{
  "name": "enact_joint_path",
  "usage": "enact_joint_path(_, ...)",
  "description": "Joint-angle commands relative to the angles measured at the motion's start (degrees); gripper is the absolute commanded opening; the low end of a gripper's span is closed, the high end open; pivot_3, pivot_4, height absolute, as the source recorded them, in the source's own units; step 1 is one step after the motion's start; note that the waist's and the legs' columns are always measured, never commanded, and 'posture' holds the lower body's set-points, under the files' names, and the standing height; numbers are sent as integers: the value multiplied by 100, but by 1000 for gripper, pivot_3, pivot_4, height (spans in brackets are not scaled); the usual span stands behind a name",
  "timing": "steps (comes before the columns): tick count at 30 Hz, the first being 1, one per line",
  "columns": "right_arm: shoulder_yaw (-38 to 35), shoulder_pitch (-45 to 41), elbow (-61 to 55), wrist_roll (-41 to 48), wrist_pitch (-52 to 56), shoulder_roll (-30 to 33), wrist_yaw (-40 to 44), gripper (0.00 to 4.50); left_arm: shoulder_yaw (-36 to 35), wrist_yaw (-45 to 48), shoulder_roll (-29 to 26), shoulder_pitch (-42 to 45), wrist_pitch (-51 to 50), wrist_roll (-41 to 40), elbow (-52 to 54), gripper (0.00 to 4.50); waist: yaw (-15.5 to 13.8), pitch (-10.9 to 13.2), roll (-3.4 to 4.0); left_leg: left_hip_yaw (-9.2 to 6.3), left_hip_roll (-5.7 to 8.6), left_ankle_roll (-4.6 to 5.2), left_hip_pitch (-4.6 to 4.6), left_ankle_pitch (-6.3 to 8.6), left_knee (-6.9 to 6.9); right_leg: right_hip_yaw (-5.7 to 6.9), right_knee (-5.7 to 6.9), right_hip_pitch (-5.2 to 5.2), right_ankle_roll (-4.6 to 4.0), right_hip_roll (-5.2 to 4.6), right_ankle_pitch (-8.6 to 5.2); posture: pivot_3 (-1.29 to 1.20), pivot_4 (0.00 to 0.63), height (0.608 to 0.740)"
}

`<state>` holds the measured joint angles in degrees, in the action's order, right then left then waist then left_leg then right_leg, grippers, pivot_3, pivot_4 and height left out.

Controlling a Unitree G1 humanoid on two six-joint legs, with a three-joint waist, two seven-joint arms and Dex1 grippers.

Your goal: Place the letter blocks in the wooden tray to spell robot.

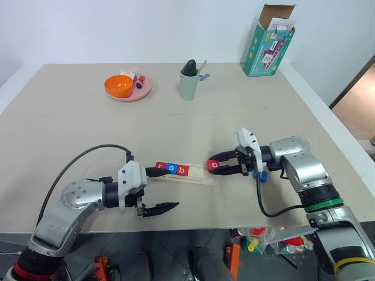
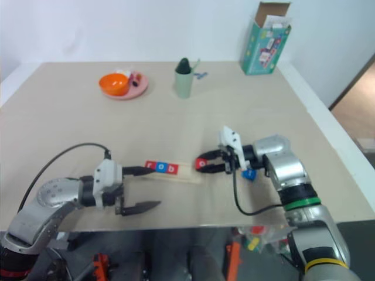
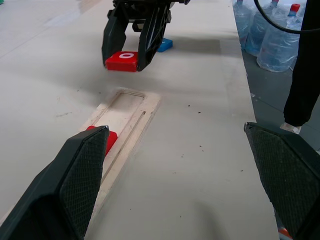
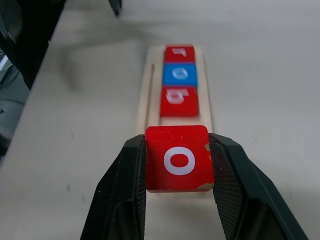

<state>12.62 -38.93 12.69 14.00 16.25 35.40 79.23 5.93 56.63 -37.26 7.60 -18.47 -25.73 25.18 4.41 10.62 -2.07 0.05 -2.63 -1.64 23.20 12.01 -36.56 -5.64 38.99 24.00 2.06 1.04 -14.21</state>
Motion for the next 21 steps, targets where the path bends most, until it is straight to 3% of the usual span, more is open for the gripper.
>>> enact_joint_path(1, 275, 35, -420, -339, 200, -180, -458, 1206, -129, -35, -19, 75, 75, 2, 24, 4500, 1, 0, 0, 1, 0, 0, 0, 0, 0, -1, 0, 1, 0, 1, 0, 0, 150, 740)
enact_joint_path(8, 646, 4, -367, -763, 295, -356, -805, 1206, -170, -88, 4, 59, 88, 32, 17, 4500, -5, 0, 0, 2, 0, 0, 11, 0, 1, 0, 0, 11, 1, 0, -1, 0, 150, 740)
enact_joint_path(21, 661, -279, 16, -925, 256, -615, -988, 1206, -201, -204, -14, -56, 105, 39, 91, 4500, 6, 0, -1, 1, -6, -4, 2, -5, -1, -1, 5, 10, -8, 9, 9, 0, 150, 740)
